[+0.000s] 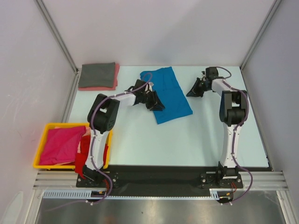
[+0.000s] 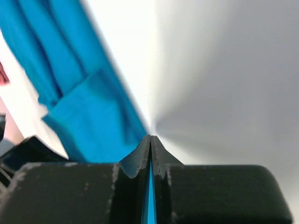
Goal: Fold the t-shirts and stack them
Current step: Fold the tshirt
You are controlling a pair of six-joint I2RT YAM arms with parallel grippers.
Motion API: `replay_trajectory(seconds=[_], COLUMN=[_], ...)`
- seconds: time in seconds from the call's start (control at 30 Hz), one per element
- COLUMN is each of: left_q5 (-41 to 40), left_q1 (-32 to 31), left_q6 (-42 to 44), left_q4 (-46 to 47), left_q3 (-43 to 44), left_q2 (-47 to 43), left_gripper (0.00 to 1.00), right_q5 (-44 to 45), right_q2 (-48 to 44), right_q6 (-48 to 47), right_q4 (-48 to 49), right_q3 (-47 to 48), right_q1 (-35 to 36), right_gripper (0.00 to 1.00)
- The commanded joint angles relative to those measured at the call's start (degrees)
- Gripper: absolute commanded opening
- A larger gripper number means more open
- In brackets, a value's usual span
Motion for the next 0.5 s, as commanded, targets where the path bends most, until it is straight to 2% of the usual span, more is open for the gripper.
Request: replay_trajectory(seconds=[0.0,0.07,0.2,0.27,0.3,0.4,0.47], left_q5=[-2.0,-2.6,-0.9,0.9,3.2,5.6,5.9], left_q1=[0.4,0.4,0.4,0.1,-0.3,-1.7,-1.7], left_q6=[4.2,6.1,8.6,6.6,3.4,-1.1,-2.6], left_q4=[-2.4,-4.8,-9.1,-7.3,-3.4,2.5,3.7], left_q3=[2.2,3.8,3.7,1.0,-0.4,-5.4,-9.0], left_q2=[-2.1,-4.8,-9.9,-11.2,-12.2,-12.2,-12.0], left_gripper=[0.36,0.37,0.42,0.42,0.42,0.41,0.37], right_q5=[-2.7,-3.1,-5.9,-8.5,-10.3,-15.0,-16.1], right_q2=[2.8,1.5,-7.7,-11.4,-14.2,-16.6,-16.6], right_q6=[0.4,0.2,-0.6,1.0,1.9,3.7,4.4], right_q4=[1.8,1.3,0.7,3.6,4.5,6.6,6.6], right_q3=[4.0,3.2,-2.2,-7.1,-8.4,-12.3,-13.8], right_q1=[-3.7,-5.1,-5.1,-4.2,-2.7,2.3,4.3], right_gripper=[0.06,0.06,0.07,0.07,0.08,0.08,0.08])
